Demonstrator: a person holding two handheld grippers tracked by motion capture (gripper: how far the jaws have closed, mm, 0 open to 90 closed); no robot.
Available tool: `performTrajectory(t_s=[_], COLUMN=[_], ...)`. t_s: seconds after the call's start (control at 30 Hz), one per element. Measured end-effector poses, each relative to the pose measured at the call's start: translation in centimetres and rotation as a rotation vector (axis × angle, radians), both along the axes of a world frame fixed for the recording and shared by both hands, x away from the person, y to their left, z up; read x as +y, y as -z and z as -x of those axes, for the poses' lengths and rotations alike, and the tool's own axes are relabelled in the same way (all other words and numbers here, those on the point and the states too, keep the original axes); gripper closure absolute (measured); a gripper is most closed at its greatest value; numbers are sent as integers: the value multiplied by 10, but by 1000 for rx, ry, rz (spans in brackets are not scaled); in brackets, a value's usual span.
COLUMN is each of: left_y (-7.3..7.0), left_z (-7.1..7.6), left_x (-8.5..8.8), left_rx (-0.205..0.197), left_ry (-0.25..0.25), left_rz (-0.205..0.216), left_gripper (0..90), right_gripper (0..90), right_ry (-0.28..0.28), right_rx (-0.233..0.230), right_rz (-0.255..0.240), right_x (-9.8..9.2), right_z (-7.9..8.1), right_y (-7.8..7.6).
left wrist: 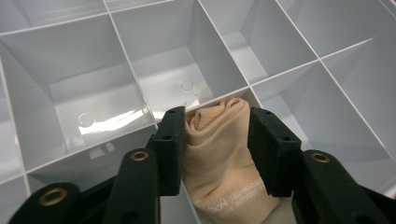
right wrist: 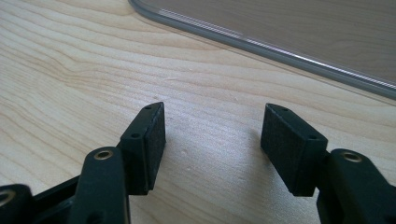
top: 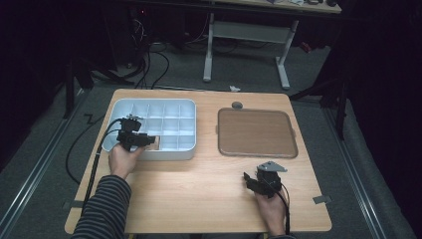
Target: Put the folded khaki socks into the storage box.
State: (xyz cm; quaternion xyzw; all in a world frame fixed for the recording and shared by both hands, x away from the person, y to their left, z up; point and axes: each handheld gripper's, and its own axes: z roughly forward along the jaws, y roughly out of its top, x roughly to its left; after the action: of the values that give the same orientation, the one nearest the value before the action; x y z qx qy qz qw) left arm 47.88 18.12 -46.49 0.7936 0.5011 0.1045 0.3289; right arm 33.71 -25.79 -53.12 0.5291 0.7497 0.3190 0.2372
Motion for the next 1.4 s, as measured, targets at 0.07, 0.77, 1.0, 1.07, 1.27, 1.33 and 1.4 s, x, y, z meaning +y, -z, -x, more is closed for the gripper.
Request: performTrajectory(t_s=[0.07, 0.77, 1.0, 1.07, 1.27, 1.33, 1.4], left_y=[-2, -16, -24, -25, -26, -26, -27], left_z=[2, 17, 27, 30, 35, 37, 39], left_x=[0, 7, 9, 10, 12, 11, 12], left_rx=[-16, -59, -109, -112, -115, -117, -120], left_ry=[2, 13, 5, 7, 14, 16, 19], left_rz=[-16, 12, 15, 21, 31, 34, 40], left_gripper=[526, 409, 423, 423, 421, 421, 421], right_gripper=[404, 404, 404, 405, 404, 404, 404], right_ry=[0, 0, 0, -1, 0, -1, 0], right_rx=[0, 0, 0, -1, 0, -1, 0], right_rz=[0, 0, 0, 1, 0, 1, 1], right_x=[0, 0, 0, 0, 0, 0, 0], right_z=[0, 0, 0, 0, 0, 0, 0], right_y=[0, 0, 0, 0, 0, 0, 0])
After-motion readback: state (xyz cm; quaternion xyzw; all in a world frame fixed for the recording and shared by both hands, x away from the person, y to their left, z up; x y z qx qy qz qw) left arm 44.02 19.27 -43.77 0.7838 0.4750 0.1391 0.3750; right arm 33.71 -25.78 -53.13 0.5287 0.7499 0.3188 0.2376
